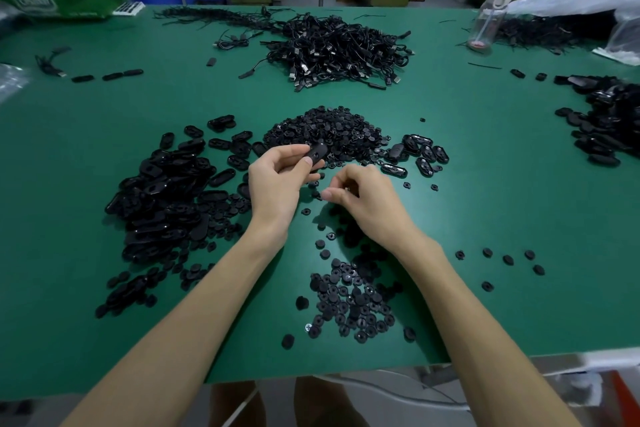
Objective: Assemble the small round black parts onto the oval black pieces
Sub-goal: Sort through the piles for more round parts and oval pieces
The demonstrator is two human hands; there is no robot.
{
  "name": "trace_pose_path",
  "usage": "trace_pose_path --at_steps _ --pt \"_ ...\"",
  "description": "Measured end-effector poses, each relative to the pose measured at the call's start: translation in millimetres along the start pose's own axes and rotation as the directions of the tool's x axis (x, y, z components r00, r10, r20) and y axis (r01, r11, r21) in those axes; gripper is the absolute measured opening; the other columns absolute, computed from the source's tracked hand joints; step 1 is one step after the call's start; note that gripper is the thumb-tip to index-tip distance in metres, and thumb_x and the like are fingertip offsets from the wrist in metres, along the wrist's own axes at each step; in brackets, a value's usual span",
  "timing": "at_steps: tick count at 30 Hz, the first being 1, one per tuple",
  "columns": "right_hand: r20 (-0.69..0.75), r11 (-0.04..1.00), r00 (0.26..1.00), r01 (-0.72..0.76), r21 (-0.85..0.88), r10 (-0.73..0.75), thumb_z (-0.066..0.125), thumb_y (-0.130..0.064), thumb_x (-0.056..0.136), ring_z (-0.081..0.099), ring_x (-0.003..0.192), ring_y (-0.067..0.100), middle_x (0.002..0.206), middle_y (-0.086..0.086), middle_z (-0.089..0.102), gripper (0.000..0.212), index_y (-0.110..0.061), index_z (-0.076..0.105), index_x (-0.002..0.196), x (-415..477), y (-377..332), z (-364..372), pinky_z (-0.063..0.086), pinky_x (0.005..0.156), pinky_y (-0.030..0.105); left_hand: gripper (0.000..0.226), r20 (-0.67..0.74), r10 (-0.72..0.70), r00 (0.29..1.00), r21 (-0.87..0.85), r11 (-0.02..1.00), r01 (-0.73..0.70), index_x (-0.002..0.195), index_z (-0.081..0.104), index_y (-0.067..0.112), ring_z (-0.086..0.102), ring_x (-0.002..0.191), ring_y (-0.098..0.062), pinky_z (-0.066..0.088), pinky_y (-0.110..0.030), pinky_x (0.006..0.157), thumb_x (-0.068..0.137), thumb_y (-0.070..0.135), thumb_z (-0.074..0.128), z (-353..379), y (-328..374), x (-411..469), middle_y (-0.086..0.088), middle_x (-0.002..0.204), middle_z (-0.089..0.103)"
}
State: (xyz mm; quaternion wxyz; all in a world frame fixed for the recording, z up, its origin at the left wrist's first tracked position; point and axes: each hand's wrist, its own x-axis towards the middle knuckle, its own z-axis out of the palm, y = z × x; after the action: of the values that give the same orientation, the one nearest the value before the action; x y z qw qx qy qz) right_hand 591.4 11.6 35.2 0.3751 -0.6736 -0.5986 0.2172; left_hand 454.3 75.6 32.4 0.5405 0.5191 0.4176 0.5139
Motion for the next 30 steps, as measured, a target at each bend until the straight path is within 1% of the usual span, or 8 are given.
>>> trace_pose_path --at_steps 4,7,11,17,21,24,28,30 --pt "-0.148 0.964 0.988 0.077 0.254 -0.040 0.070 -0.020 0.098 0.054 0.070 0.008 0.078 -0.005 0.065 0.006 -0.016 0.070 0.093 -0.9 0.9 -3.0 0.046 0.067 0.024 0.016 0.007 0.001 1.000 0.033 0.999 -0.001 0.106 0.073 0.011 0.079 0.086 -0.020 0.064 -0.036 0.083 0.096 0.000 0.068 0.0 -1.1 0.4 -0.007 0.102 0.077" --pt "-0.174 0.925 0.985 0.070 0.373 -0.004 0.061 -0.021 0.103 0.050 0.061 0.004 0.065 -0.017 0.061 0.018 -0.016 0.076 0.095 -0.3 1.8 -3.2 0.042 0.062 0.019 0.015 0.014 0.004 1.000 0.052 0.999 -0.005 0.107 0.074 0.010 0.078 0.080 -0.022 0.064 -0.034 0.081 0.095 0.001 0.070 0.2 -1.7 0.4 -0.007 0.101 0.077" --pt "-0.180 0.880 0.983 0.046 0.472 0.045 0.059 -0.024 0.105 0.043 0.057 0.007 0.061 -0.014 0.053 0.024 -0.018 0.076 0.089 0.4 2.9 -1.0 0.038 0.057 0.022 0.016 0.025 0.013 1.000 0.059 0.998 -0.014 0.110 0.073 0.005 0.078 0.085 -0.021 0.063 -0.029 0.077 0.095 -0.001 0.069 1.2 -1.8 0.0 -0.008 0.101 0.075" --pt "-0.140 0.791 0.986 0.017 0.612 0.087 0.065 -0.018 0.101 0.060 0.070 0.009 0.077 -0.004 0.069 0.014 -0.008 0.076 0.102 1.2 6.0 -2.4 0.046 0.058 0.021 0.016 0.044 0.023 0.999 0.061 0.998 -0.025 0.109 0.072 0.004 0.078 0.087 -0.018 0.063 -0.029 0.076 0.095 -0.002 0.069 0.9 -2.9 0.0 -0.010 0.101 0.075" --pt "-0.128 0.737 0.988 0.022 0.676 0.088 0.068 -0.011 0.098 0.069 0.085 0.012 0.087 -0.002 0.076 0.014 -0.006 0.076 0.109 0.6 5.1 -4.1 0.051 0.067 0.025 0.016 0.037 0.031 0.999 0.071 0.997 -0.033 0.109 0.073 0.005 0.077 0.086 -0.016 0.062 -0.025 0.074 0.095 -0.001 0.069 0.3 -2.9 0.6 -0.008 0.102 0.074" --pt "-0.096 0.718 0.992 0.005 0.696 0.087 0.070 -0.007 0.096 0.070 0.088 0.011 0.090 0.002 0.077 0.016 -0.006 0.077 0.110 0.4 3.4 -4.4 0.052 0.074 0.030 0.016 0.033 0.029 0.999 0.073 0.997 -0.032 0.108 0.073 0.007 0.077 0.087 -0.018 0.062 -0.025 0.075 0.095 -0.001 0.069 -0.2 -3.5 1.4 -0.009 0.102 0.074" --pt "-0.109 0.717 0.989 0.004 0.697 0.101 0.073 -0.001 0.092 0.074 0.089 0.018 0.097 0.012 0.078 0.022 -0.007 0.073 0.112 -0.3 0.8 -4.2 0.054 0.069 0.025 0.016 0.040 0.032 0.999 0.066 0.997 -0.034 0.108 0.073 0.006 0.077 0.087 -0.019 0.062 -0.026 0.075 0.095 -0.002 0.069 0.2 -4.9 2.0 -0.009 0.100 0.074" --pt "-0.129 0.712 0.983 -0.002 0.702 0.129 0.075 -0.002 0.090 0.075 0.089 0.019 0.096 0.010 0.079 0.019 -0.007 0.072 0.109 0.1 1.6 -4.4 0.055 0.067 0.024 0.016 0.043 0.037 0.998 0.072 0.997 -0.040 0.108 0.074 0.006 0.077 0.087 -0.020 0.062 -0.026 0.075 0.094 -0.001 0.070 0.2 -5.6 2.4 -0.009 0.100 0.074"
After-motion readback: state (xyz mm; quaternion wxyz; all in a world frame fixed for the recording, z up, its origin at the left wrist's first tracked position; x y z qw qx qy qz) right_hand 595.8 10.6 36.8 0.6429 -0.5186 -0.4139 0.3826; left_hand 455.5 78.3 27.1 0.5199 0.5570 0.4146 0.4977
